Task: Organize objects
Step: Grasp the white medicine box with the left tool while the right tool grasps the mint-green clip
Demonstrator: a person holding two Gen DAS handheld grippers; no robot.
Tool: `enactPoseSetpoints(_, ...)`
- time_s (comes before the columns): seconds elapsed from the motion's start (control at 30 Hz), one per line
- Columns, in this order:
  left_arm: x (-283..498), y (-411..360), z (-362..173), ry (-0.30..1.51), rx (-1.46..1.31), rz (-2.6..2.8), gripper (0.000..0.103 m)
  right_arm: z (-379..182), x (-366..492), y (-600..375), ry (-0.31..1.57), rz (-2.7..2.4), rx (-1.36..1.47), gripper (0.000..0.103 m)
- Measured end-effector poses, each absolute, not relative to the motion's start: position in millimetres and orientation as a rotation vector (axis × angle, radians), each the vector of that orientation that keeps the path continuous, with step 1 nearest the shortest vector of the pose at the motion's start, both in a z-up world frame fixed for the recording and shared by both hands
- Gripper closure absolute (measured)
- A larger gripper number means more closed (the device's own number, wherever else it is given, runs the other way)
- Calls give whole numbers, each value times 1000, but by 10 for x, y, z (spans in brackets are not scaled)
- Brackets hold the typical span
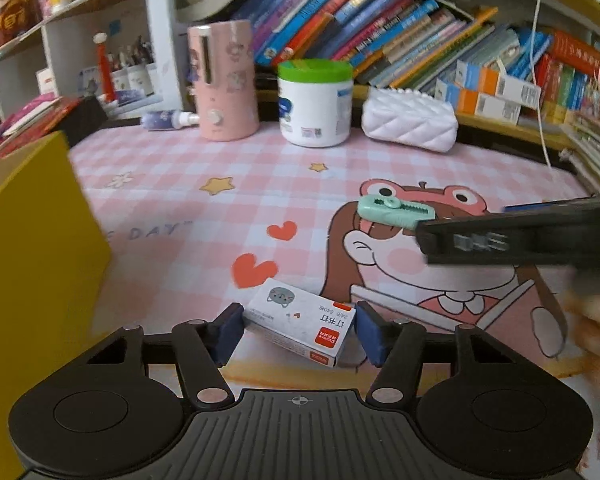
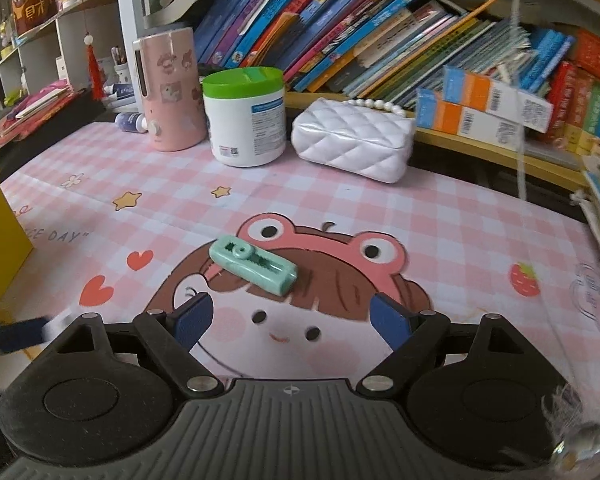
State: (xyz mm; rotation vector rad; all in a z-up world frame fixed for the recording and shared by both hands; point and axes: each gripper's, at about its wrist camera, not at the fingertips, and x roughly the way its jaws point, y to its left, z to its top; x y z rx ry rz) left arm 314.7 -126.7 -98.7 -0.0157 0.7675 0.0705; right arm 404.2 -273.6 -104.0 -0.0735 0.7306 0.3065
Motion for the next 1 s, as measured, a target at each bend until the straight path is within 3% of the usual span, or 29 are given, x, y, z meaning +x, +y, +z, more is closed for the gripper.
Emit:
enactPoseSetpoints(0.4,2597,-997,-721,776,-111,94,44,-1325,4586,-2367,725,418,-144,21)
enactPoseSetpoints(0.57,2515,-949,-651,755,-140,90,44,-1282,4564,-2397,719,452,-155,59)
enactPoseSetpoints(0.6,2497,-950,-646,751,-143,87,44,-1271,4544,-2402,718,457,-158,73)
enactPoseSetpoints(0.63,2485,-952,-640,748,-144,83,44,-1262,4523,-2400,718,461,-164,80)
enactPoseSetpoints(1.0,2267,-902,-506,686,-157,40,44,-989,3932,-2480,767,436,-86,80)
